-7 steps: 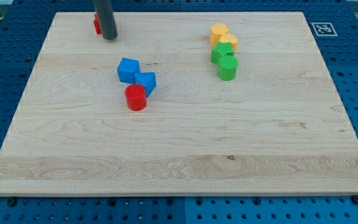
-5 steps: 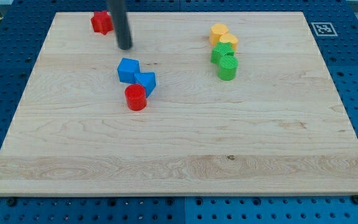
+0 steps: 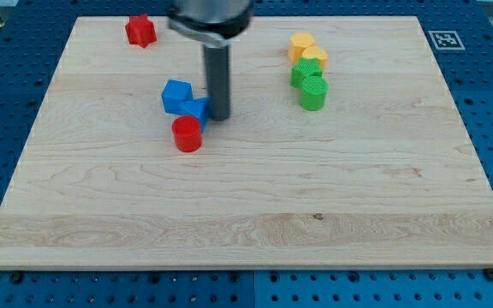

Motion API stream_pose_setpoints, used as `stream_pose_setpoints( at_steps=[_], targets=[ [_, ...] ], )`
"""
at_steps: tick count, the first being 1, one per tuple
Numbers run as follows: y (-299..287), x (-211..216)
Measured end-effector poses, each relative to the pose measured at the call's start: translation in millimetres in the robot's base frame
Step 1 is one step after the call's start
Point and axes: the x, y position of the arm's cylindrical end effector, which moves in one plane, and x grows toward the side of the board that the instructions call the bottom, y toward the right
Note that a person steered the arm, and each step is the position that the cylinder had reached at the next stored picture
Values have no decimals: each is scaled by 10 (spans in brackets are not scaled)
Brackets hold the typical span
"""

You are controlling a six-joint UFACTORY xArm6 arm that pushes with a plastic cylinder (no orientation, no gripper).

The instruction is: Move the blue cube below to the red star

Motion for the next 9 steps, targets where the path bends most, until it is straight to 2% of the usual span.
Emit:
stream_pose_setpoints(
  at_steps=[1,3,4,5,6,7,8,9],
  targets=[
    [-556,-72],
    [-895,-350],
    [-958,-475],
    [-788,-162],
    [-484,-146],
    [-477,-525],
    [-874,-729],
    [-880,-720]
  ],
)
